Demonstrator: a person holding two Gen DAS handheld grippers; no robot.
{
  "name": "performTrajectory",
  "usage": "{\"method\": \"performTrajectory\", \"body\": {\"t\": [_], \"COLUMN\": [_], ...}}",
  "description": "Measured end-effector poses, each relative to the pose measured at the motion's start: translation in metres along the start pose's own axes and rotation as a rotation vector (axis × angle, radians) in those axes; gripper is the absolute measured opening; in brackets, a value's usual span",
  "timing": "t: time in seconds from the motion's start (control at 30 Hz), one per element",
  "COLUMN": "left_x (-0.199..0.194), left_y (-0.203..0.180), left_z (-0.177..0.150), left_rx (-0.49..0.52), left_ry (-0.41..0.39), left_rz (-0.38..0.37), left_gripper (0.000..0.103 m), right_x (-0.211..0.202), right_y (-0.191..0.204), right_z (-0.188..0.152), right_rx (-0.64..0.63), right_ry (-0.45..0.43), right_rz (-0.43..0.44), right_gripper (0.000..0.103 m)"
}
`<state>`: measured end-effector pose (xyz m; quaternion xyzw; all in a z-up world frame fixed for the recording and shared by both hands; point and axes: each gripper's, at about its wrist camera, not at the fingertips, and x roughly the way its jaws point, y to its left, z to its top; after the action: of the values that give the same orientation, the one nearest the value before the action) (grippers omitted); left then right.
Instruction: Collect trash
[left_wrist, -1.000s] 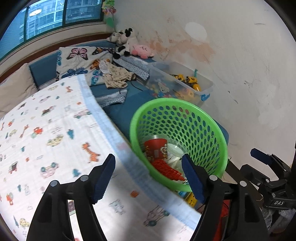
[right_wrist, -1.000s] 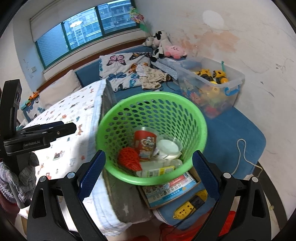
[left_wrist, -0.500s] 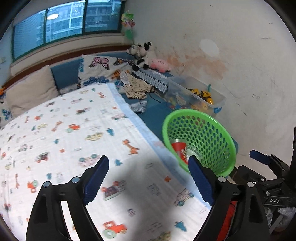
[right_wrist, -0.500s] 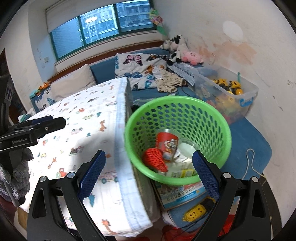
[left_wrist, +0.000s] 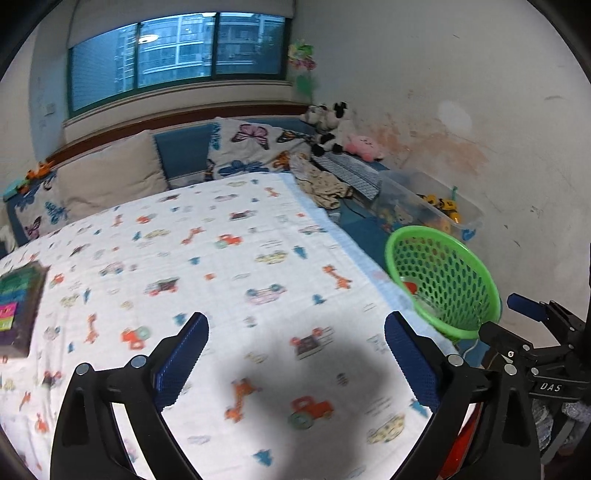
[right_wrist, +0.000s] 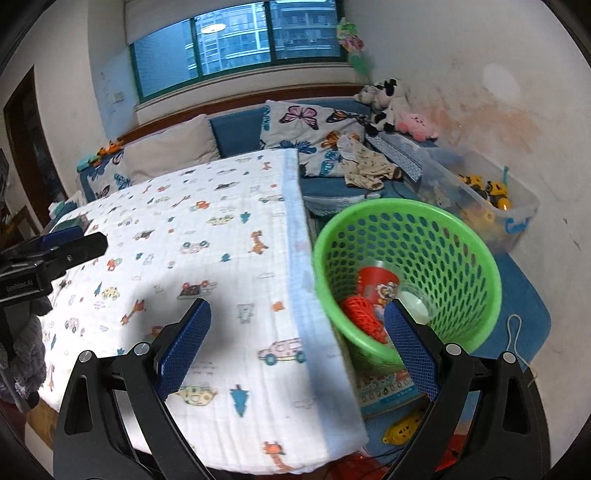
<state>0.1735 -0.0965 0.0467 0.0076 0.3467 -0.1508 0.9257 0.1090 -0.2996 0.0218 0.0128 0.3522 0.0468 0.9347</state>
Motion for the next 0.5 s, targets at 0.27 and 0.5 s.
{"method": "performTrajectory", "body": {"t": [0.27,0.5], "left_x": [-0.026,-0.045], "left_y": [0.035,0.055], "left_z": [-0.020,-0.036], "left_rx": [-0.037,-0.063], "left_ry": [-0.024,-0.039], "left_rz": [0.072,0.116], "left_gripper": [0.094,0.094], "right_x": [0.003,0.004], "right_y": [0.026,0.044], "right_z": [-0.003,-0.006], "right_rx": [-0.017,-0.032], "right_ry": [0.006,0.003], "right_rz": [0.030,0.044], "right_gripper": [0.094,0.094]}}
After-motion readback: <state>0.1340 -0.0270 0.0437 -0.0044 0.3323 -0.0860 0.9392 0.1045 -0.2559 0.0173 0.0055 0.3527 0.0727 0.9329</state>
